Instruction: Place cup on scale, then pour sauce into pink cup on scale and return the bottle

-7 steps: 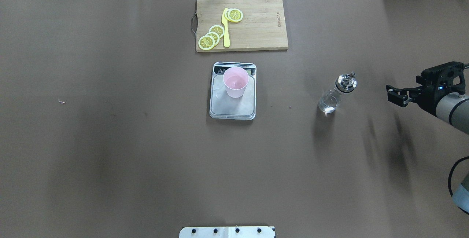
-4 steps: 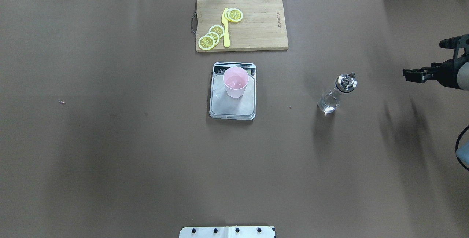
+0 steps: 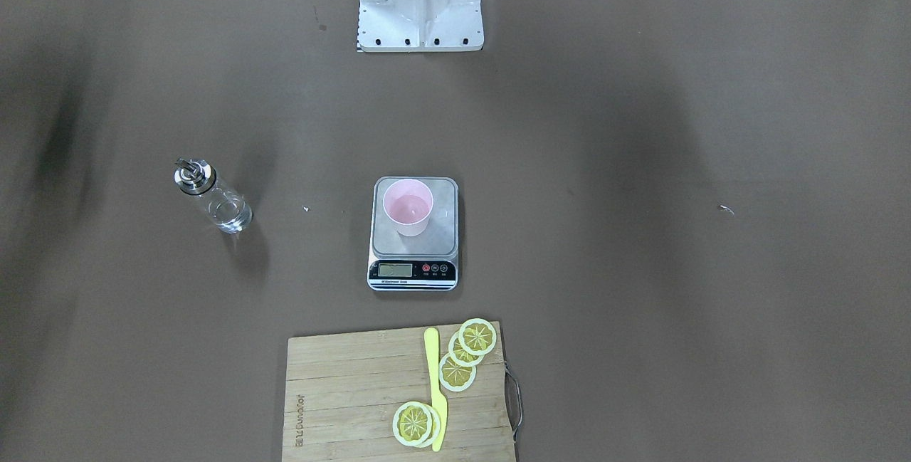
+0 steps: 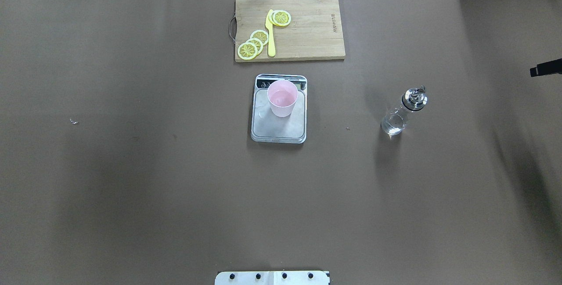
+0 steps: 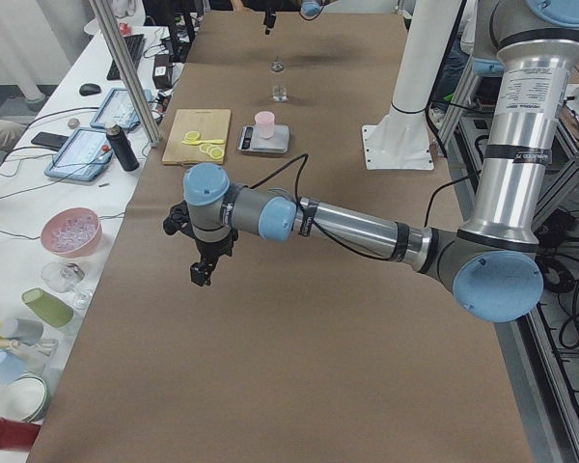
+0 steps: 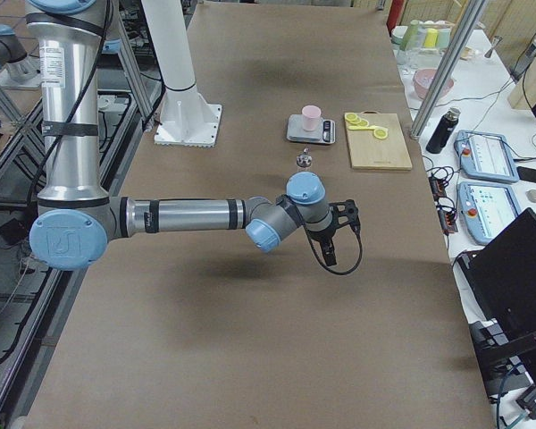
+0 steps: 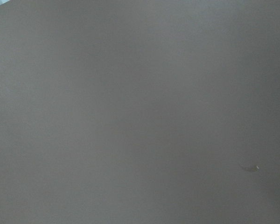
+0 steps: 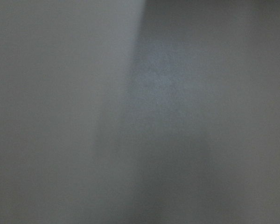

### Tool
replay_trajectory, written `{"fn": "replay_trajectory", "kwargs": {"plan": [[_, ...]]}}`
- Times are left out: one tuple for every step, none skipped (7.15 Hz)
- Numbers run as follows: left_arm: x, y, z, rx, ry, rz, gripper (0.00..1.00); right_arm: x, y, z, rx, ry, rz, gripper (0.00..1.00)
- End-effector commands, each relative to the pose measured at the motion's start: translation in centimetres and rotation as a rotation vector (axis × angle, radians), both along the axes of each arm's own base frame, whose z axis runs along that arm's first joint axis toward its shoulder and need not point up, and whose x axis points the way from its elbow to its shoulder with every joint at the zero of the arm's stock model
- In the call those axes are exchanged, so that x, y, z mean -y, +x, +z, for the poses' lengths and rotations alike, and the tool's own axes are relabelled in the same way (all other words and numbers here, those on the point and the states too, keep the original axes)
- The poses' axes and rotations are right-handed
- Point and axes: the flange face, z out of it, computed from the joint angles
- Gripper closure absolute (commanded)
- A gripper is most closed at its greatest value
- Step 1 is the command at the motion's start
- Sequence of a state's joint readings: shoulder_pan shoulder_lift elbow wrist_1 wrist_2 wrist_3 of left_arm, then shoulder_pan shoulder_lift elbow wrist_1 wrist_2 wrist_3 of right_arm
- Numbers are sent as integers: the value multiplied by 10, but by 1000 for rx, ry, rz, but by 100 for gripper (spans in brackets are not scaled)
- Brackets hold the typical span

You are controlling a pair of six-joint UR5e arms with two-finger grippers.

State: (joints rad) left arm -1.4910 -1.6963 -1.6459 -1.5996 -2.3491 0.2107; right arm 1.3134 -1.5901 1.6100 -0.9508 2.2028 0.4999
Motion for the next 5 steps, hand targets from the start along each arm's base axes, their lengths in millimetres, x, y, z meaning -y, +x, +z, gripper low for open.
{"fn": "replay_trajectory", "kwargs": {"plan": [[2,-6,24,6,-41,-1,2,-2,47,9,29,-106,23,0],[0,-8,32,7,-60,-4,2,-4,61,18,20,-161,9,0],[0,-9,34,6,-64,-6,2,-6,76,25,-9,-172,-34,0],[0,-9,35,7,-65,-7,2,-10,87,29,-34,-153,-82,0],[-1,-9,35,6,-65,-6,2,-14,90,24,-35,-183,-81,0]]}}
